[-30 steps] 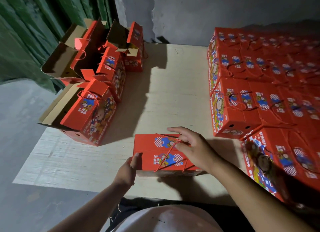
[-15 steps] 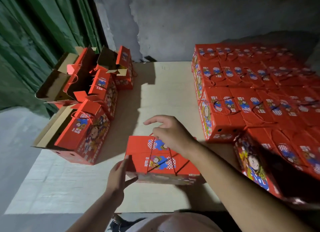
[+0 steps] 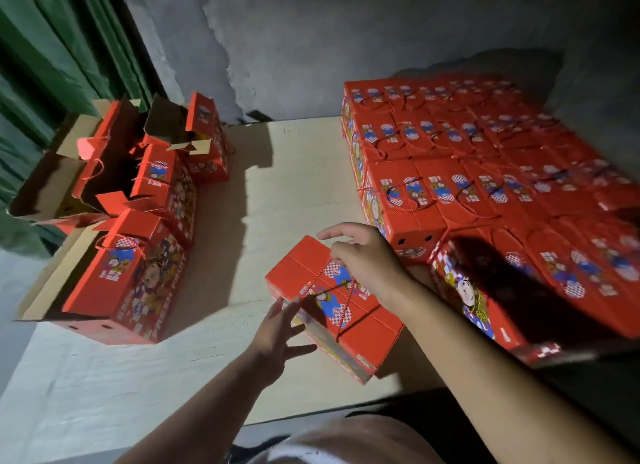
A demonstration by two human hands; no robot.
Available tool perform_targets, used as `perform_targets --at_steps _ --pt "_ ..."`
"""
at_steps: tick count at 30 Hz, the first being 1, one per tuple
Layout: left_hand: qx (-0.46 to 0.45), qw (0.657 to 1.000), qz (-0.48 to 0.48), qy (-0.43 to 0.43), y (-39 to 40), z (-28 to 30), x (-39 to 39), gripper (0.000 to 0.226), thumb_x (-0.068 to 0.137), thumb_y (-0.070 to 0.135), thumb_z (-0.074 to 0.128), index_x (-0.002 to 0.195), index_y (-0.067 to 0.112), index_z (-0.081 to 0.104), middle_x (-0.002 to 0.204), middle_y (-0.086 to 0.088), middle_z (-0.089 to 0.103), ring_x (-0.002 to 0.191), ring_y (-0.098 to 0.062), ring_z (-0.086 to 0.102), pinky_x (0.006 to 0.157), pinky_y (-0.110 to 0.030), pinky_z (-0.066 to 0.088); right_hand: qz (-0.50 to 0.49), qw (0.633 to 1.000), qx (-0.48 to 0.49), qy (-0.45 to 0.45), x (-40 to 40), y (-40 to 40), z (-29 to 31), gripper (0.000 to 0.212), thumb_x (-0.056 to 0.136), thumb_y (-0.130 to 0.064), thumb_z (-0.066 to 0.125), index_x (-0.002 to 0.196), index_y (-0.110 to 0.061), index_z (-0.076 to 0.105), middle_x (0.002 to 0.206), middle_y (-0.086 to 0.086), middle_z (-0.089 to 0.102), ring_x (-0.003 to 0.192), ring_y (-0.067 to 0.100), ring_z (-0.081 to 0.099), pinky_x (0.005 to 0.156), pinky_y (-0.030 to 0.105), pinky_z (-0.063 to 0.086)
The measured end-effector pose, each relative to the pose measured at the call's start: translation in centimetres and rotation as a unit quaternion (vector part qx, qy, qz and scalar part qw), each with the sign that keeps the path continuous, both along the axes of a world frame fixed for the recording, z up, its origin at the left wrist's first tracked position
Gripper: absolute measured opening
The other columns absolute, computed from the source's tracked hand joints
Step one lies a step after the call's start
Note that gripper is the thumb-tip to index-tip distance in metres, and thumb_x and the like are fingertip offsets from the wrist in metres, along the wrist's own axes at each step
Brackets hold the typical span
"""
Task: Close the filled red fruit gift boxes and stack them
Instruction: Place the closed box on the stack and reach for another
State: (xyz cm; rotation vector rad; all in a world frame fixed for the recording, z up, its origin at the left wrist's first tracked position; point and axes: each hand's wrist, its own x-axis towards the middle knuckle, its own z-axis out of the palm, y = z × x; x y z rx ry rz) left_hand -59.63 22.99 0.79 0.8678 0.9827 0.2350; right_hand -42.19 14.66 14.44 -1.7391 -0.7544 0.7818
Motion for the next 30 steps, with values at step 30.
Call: perform_targets --at_steps 30 --pt "-0.034 0.981 -0.193 -0.02 -11.5 1.5 19.3 0.03 0.084 0.026 0.056 0.093 0.043 0.08 0.115 0.006 0.077 0.118 -0.03 0.059 0.075 -0.055 0.063 -0.247 0.965 0.063 0.064 14.9 -13.5 -2.9 0.032 0.093 -0.003 0.058 0.106 -0.022 0.08 0.07 0.007 0.067 0.062 0.017 0.062 0.057 0.018 0.05"
